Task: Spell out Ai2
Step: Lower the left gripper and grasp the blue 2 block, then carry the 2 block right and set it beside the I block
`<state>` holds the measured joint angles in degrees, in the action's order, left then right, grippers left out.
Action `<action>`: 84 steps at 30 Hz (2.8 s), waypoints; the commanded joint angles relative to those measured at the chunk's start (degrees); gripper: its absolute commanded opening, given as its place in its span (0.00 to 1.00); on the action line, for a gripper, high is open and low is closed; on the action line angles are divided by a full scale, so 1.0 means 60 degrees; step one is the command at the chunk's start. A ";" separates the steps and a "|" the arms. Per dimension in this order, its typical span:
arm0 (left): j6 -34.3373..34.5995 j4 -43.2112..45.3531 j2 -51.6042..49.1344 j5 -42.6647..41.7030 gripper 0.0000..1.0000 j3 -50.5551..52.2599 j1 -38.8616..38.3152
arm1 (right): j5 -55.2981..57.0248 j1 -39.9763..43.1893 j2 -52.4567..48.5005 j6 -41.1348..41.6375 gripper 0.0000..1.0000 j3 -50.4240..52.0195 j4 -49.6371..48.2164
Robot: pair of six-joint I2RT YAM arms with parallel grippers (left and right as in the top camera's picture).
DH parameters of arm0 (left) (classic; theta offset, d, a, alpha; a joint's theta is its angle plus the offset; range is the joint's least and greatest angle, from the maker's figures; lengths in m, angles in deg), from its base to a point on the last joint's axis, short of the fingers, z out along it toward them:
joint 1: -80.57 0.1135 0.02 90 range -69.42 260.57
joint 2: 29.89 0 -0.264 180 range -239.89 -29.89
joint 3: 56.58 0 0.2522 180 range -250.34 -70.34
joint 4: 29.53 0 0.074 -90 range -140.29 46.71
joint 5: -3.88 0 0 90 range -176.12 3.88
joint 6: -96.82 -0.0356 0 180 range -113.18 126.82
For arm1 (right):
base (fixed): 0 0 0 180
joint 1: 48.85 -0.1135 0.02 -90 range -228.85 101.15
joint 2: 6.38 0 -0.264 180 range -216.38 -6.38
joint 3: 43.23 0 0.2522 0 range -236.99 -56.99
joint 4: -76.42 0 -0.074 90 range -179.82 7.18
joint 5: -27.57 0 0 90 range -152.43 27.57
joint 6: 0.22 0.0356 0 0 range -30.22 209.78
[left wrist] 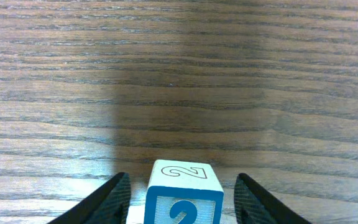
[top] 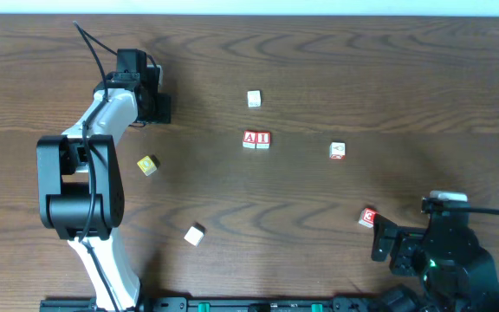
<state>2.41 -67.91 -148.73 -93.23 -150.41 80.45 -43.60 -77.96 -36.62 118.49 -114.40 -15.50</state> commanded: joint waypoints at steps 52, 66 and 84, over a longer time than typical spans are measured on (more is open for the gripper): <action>0.2371 -0.1552 0.0641 0.1104 0.06 -0.2459 -0.3603 | 0.0036 0.0069 0.0036 0.0098 0.99 0.0007 0.0015; 0.3384 -0.1384 0.0448 0.0907 0.06 -0.2455 -0.5311 | 0.0036 0.0069 0.0036 0.0098 0.99 0.0007 0.0015; 0.4634 -0.1319 0.0047 0.1056 0.06 -0.2116 -0.6309 | 0.0036 0.0069 0.0036 0.0098 0.99 0.0007 0.0015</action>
<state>29.38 -76.00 -146.29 -88.38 -164.29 42.31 -43.58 -77.96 -36.62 118.49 -114.38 -15.47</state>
